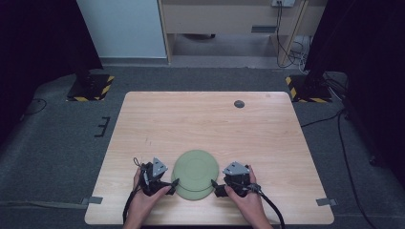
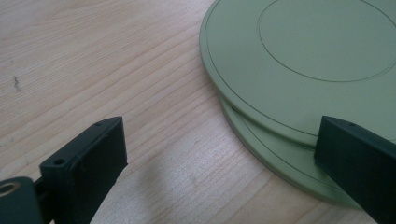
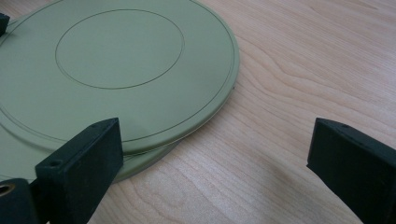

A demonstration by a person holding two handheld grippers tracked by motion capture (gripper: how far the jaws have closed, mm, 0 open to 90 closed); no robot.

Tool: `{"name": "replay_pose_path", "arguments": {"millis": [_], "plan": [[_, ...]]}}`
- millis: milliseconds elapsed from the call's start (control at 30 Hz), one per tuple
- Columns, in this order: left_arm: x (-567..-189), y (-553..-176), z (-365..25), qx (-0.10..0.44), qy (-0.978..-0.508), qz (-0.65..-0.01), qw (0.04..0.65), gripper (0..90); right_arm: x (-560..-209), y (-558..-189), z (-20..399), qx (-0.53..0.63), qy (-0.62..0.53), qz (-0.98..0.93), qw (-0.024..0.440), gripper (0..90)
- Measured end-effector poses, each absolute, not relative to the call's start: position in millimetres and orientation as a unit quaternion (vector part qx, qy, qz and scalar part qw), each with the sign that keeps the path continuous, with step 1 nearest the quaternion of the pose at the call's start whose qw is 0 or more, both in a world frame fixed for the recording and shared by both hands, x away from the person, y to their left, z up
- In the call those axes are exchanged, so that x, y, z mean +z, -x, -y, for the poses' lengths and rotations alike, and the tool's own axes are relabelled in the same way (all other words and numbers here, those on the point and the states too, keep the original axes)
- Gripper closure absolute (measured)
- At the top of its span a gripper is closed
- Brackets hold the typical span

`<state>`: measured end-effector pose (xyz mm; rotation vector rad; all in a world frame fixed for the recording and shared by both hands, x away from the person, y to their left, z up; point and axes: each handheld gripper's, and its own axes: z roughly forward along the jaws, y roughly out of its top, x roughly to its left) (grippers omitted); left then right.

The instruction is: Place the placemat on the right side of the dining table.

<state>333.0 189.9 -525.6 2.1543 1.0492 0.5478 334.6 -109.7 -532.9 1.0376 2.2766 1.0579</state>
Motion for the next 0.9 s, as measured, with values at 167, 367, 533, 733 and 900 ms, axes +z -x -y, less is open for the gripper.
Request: {"name": "replay_pose_path", "arguments": {"millis": [167, 367, 533, 733, 900], "plan": [[-525.7, -334.5, -188.2, 0.215, -0.824, -0.404, 0.334, 1.5, -533.2, -337.9, 109.2, 0.38, -0.378, -0.815, 0.219, 2.1], [-525.6, -334.3, -187.9, 0.214, -0.823, -0.404, 0.337, 3.0, -533.3, -340.3, 109.8, 0.38, -0.38, -0.813, 0.223, 3.8], [-525.6, -333.8, -186.6, 0.217, -0.824, -0.403, 0.335, 2.7, -531.6, -337.0, 109.2, 0.383, -0.379, -0.814, 0.217, 5.0], [-525.9, -337.5, -184.7, 0.219, -0.822, -0.408, 0.332, 0.8, -533.3, -339.2, 107.3, 0.379, -0.381, -0.813, 0.223, 3.0], [-526.0, -337.8, -184.3, 0.221, -0.821, -0.408, 0.334, 1.3, -533.9, -340.8, 107.3, 0.378, -0.385, -0.81, 0.23, 2.9]]}}
